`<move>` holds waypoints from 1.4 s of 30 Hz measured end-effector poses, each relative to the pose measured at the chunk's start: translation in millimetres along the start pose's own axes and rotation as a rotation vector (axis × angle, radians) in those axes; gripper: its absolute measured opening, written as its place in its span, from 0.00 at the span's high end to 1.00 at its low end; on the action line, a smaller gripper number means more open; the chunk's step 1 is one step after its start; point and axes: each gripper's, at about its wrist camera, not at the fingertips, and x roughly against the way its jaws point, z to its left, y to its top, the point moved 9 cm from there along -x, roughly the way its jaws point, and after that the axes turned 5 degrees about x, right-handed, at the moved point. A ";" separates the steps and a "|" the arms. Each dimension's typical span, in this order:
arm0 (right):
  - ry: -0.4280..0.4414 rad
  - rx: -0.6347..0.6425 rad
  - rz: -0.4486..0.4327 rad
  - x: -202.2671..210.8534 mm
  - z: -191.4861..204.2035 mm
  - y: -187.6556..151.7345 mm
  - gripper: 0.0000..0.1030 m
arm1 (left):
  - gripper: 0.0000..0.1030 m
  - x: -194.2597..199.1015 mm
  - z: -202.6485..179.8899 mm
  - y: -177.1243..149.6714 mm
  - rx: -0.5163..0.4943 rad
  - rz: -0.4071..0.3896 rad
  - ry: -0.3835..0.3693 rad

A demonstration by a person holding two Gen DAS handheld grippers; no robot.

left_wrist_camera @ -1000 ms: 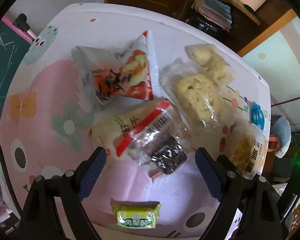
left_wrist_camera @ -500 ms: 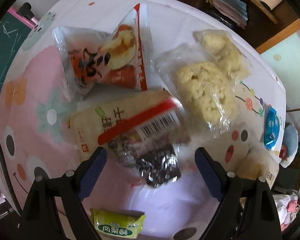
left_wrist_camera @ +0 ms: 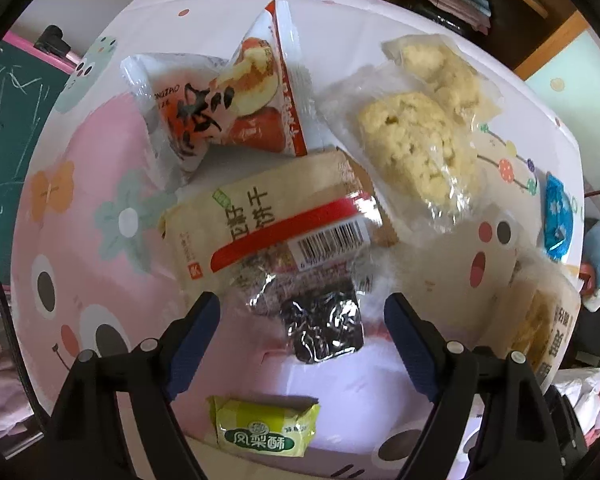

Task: Organize snacks
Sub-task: 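Grasp and lift the biscuit pack with the left tool while the right tool lifts the cake bag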

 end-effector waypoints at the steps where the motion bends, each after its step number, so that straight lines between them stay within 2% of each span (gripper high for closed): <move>1: 0.001 -0.001 0.002 -1.5 0.8 -1.2 0.26 | 0.18 -3.6 -4.1 -5.5 -0.005 -0.001 0.006; 3: 0.005 -0.002 0.004 -5.5 4.4 -2.4 0.26 | 0.23 -8.3 -7.7 -18.1 -0.010 0.010 0.017; 6: 0.001 0.002 0.011 -7.7 2.7 -2.6 0.26 | 0.24 -16.2 -13.2 -24.5 0.000 0.040 0.011; 8: -0.003 0.006 0.013 -9.9 1.6 -3.4 0.26 | 0.32 -18.6 -16.9 -30.2 -0.007 0.050 0.008; 9: 0.000 0.004 0.012 -9.5 1.6 -3.3 0.26 | 0.53 -16.2 -19.0 -31.1 -0.010 0.036 -0.031; 10: 0.003 0.002 0.012 -9.0 0.9 -3.8 0.26 | 0.58 -12.5 -18.3 -32.5 -0.031 0.013 -0.010; 12: 0.004 0.006 0.007 -6.8 0.5 -4.9 0.26 | 0.61 -11.1 -22.3 -35.2 -0.053 0.012 -0.013; 16: 0.012 0.006 -0.011 -1.8 2.5 -7.1 0.27 | 0.62 -7.4 -17.6 -43.3 -0.059 0.016 -0.034; 21: 0.037 0.006 -0.047 18.9 5.7 -9.1 0.27 | 0.62 13.5 -5.0 -48.1 -0.113 -0.027 -0.069; 28: 0.084 0.043 -0.139 81.1 26.6 -24.2 0.27 | 0.62 94.8 10.8 -64.6 -0.209 -0.138 -0.161; 32: 0.098 0.101 -0.207 127.6 49.1 -42.1 0.27 | 0.62 159.5 38.1 -78.1 -0.251 -0.234 -0.200; 33: 0.103 0.113 -0.222 139.3 53.8 -50.1 0.27 | 0.62 168.2 46.5 -76.4 -0.258 -0.253 -0.205; 38: 0.117 0.185 -0.287 187.8 77.5 -86.8 0.27 | 0.62 220.1 86.4 -106.9 -0.313 -0.346 -0.210; 42: 0.121 0.243 -0.309 211.6 94.5 -122.4 0.27 | 0.62 239.2 108.4 -135.1 -0.355 -0.375 -0.216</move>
